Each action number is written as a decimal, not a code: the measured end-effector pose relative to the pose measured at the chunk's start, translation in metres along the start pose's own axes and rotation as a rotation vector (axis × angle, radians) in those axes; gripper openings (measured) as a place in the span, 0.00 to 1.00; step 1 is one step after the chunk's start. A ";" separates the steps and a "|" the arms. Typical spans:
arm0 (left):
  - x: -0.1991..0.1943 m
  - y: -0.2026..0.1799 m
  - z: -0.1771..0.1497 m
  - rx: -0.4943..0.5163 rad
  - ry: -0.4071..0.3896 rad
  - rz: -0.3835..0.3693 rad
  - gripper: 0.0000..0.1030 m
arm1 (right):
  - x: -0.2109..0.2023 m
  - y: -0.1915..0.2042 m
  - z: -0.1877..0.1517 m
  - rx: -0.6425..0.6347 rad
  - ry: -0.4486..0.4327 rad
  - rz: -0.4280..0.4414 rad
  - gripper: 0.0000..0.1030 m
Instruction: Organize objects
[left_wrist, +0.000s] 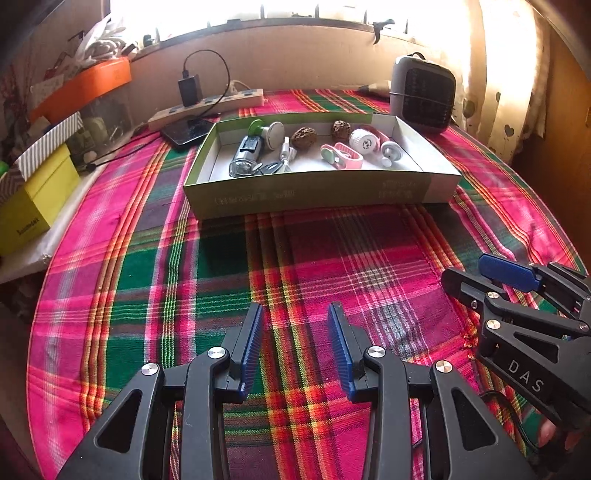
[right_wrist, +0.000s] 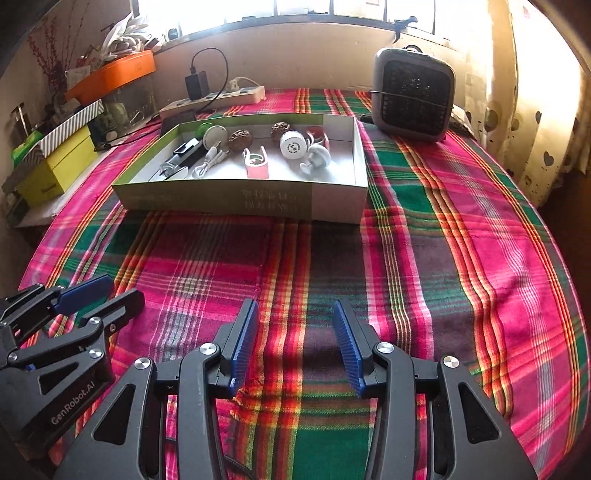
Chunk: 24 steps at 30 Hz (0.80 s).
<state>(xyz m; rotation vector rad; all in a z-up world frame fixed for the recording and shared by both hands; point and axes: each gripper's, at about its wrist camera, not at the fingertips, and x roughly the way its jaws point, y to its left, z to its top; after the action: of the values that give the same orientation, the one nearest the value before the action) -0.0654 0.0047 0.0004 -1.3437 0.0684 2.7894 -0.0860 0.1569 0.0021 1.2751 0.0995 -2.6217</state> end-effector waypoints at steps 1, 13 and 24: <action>0.000 0.000 -0.001 -0.003 0.001 -0.005 0.33 | -0.001 0.000 -0.001 0.002 -0.001 -0.003 0.43; -0.004 0.001 -0.008 -0.067 -0.037 0.016 0.33 | -0.006 0.002 -0.013 -0.007 -0.022 -0.025 0.53; -0.007 0.000 -0.012 -0.073 -0.056 0.023 0.33 | -0.008 0.002 -0.017 -0.004 -0.043 -0.031 0.53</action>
<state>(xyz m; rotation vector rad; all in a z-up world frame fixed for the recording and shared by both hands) -0.0518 0.0041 -0.0020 -1.2866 -0.0201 2.8725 -0.0680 0.1586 -0.0020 1.2252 0.1186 -2.6718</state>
